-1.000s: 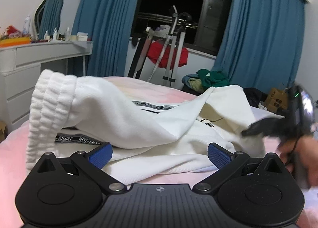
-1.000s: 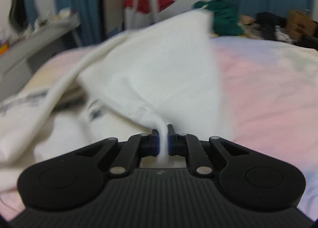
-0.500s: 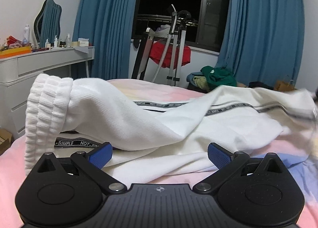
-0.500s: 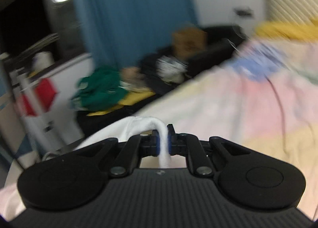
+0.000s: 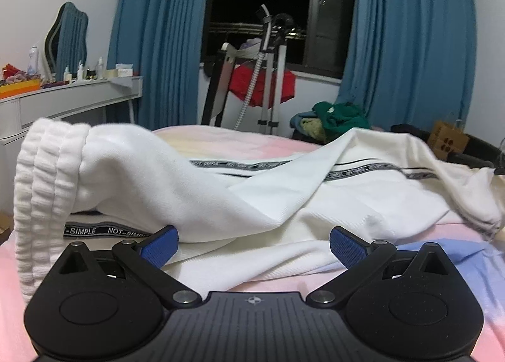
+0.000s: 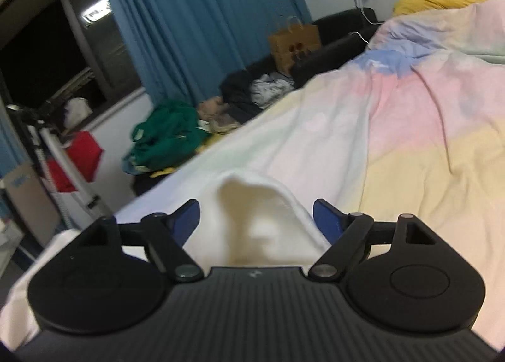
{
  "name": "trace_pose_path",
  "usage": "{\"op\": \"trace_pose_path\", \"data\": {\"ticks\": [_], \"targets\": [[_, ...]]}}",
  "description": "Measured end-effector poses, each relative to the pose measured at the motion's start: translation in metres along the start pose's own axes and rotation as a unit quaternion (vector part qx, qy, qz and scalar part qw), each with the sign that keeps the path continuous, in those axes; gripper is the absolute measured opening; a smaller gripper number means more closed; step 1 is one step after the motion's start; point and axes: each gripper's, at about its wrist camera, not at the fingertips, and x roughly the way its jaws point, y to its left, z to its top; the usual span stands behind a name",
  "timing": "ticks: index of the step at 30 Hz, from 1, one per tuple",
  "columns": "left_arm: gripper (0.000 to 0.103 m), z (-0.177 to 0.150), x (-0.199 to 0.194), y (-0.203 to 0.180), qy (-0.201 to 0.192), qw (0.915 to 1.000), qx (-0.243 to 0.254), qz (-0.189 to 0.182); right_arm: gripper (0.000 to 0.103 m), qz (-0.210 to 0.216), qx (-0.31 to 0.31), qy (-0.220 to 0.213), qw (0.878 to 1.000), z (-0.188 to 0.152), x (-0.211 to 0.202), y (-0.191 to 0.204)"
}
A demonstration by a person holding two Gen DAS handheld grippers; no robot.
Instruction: Fold clothes
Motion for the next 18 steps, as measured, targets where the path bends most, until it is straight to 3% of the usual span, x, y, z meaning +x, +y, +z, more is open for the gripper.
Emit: {"op": "trace_pose_path", "data": {"ticks": [5,9,13,18], "targets": [[0.103,0.006,-0.016,0.021,0.003,0.9961,-0.073,-0.049,0.081,0.061,0.006,0.027,0.998,-0.024,-0.069,0.032],[0.103,0.01,-0.031,0.058,0.013,0.9788,-0.185,-0.087,0.081,0.111,0.009,0.055,0.992,-0.045,-0.123,0.057],[0.103,0.009,-0.039,0.099,0.018,0.9439,-0.314,-0.1,0.082,0.146,0.03,0.077,0.986,-0.073,-0.174,0.069],[0.103,0.005,-0.057,0.152,0.008,0.884,-0.454,-0.113,0.082,0.144,0.086,0.115,0.979,-0.109,-0.198,0.058]]}}
